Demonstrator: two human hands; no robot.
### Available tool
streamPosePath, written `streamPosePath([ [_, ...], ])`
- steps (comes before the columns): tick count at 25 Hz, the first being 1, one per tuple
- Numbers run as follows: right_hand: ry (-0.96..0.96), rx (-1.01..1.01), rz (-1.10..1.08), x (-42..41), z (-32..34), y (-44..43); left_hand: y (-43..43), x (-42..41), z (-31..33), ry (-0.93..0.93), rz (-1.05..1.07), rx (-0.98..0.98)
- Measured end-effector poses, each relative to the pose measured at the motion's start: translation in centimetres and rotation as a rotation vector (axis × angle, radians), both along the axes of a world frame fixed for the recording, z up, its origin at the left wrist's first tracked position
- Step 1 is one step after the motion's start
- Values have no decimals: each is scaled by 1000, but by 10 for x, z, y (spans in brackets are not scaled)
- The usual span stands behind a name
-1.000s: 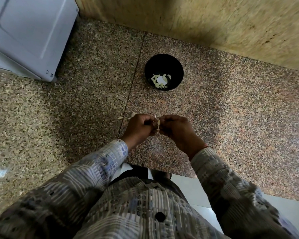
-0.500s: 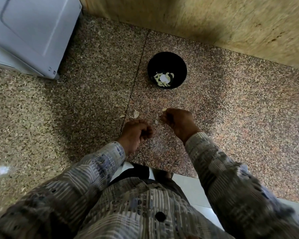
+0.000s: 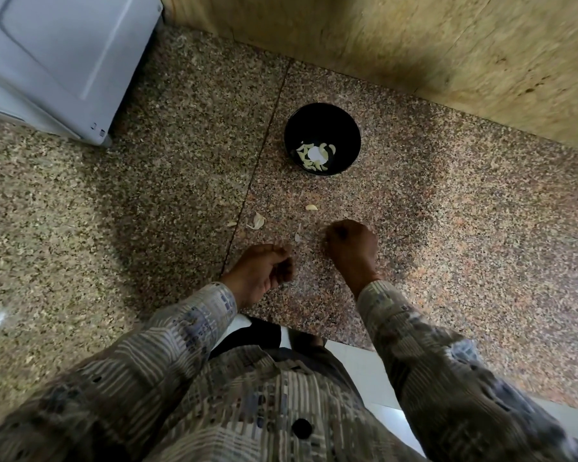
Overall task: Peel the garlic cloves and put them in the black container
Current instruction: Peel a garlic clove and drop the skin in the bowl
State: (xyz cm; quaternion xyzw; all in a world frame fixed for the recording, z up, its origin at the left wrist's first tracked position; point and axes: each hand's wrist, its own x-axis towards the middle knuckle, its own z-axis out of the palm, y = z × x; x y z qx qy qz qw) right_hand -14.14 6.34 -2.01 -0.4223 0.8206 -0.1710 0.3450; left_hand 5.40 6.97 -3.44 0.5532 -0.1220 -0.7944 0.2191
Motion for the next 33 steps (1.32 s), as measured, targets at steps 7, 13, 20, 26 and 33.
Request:
streamPosePath([
  [7,279,-226,912,16,-53,22,13,-5,-1,57,125,15],
  [13,32,-339,935,-10,-34,29,65,4,1,198,216,182],
  [20,289,-419,1143,-10,-60,22,126,-28,-7,241,287,191],
  [26,389,-454,1231,-16,-64,59,180,-44,-48,268,492,274],
  [33,323,-512,1357,-33,-71,144,184,-78,-80,216,405,272],
])
